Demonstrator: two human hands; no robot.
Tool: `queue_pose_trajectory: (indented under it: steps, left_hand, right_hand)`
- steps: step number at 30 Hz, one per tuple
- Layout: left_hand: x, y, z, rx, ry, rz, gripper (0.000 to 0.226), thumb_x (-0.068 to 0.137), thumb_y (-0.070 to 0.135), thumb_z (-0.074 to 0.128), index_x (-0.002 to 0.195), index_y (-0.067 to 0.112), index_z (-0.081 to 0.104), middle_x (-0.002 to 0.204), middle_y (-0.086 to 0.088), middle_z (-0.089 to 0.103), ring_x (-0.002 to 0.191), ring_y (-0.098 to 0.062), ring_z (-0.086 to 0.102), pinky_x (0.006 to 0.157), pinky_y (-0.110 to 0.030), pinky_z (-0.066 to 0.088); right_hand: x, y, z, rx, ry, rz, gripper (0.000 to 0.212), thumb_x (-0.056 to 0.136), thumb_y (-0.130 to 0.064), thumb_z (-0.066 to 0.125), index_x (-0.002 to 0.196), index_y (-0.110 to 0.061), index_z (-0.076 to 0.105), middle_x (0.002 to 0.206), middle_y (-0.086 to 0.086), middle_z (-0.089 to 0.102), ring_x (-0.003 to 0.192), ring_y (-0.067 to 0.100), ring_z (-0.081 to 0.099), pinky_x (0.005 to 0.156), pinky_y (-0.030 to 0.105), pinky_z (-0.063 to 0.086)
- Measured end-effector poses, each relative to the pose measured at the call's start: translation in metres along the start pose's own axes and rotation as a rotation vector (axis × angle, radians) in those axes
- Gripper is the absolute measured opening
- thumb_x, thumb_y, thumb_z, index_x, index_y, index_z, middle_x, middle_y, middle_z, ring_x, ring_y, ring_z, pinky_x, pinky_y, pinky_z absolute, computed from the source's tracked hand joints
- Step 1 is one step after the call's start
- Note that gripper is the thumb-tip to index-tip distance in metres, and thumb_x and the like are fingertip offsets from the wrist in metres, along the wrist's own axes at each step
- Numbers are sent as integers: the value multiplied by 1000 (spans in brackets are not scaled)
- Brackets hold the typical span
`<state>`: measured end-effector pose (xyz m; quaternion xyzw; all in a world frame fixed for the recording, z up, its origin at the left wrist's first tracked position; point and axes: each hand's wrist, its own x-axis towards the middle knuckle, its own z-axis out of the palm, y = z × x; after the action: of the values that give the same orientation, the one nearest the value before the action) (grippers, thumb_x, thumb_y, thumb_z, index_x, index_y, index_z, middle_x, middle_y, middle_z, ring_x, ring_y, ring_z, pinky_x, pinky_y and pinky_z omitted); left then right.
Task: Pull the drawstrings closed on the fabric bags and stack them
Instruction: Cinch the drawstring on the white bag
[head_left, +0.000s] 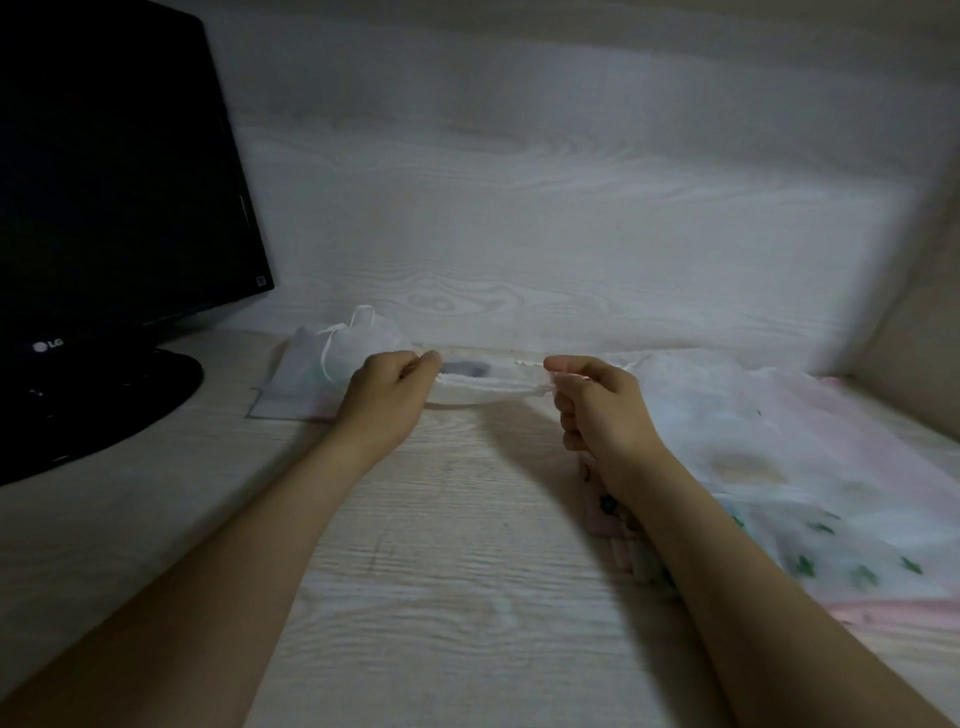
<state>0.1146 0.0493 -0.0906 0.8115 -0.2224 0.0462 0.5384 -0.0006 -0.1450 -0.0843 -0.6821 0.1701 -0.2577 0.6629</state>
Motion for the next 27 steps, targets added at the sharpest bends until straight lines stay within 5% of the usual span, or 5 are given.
queue_pose_trajectory:
  steps: [5,9,15,20,27]
  left_hand:
    - [7,-9,7,-147,41,-82,45,103,47,55,69,19,43,65,-1,41,64,-20,44,66,-36,38]
    - [9,-9,3,-248,138,-199,44,106,39,52,70,13,51,58,-6,56,58,-21,60,69,-38,52]
    - [12,2,0,-788,225,-437,21,107,20,56,92,8,62,76,-5,64,63,-15,59,59,-29,58]
    - [11,11,-7,-1187,66,-530,21,109,18,49,89,15,45,101,-13,80,52,-5,55,43,-18,47]
    - [13,6,-7,-1031,-181,-481,36,113,36,45,79,25,38,64,8,48,40,-5,27,39,-19,31]
  right_hand:
    - [-3,-4,-3,216,12,61,21,103,-9,54,121,-2,66,55,-1,45,46,13,36,42,25,35]
    - [-3,-6,-2,518,85,97,18,102,-11,64,116,0,67,77,9,69,66,19,67,67,32,62]
    - [-1,-4,-1,580,117,78,33,103,-10,56,136,-11,56,107,9,78,110,19,74,87,31,55]
    - [-11,-20,4,833,-39,0,39,101,7,38,128,-21,46,79,7,53,103,32,76,96,49,55]
    - [-11,0,13,-375,30,-544,35,95,2,41,101,-18,68,56,-5,42,53,17,40,63,38,44]
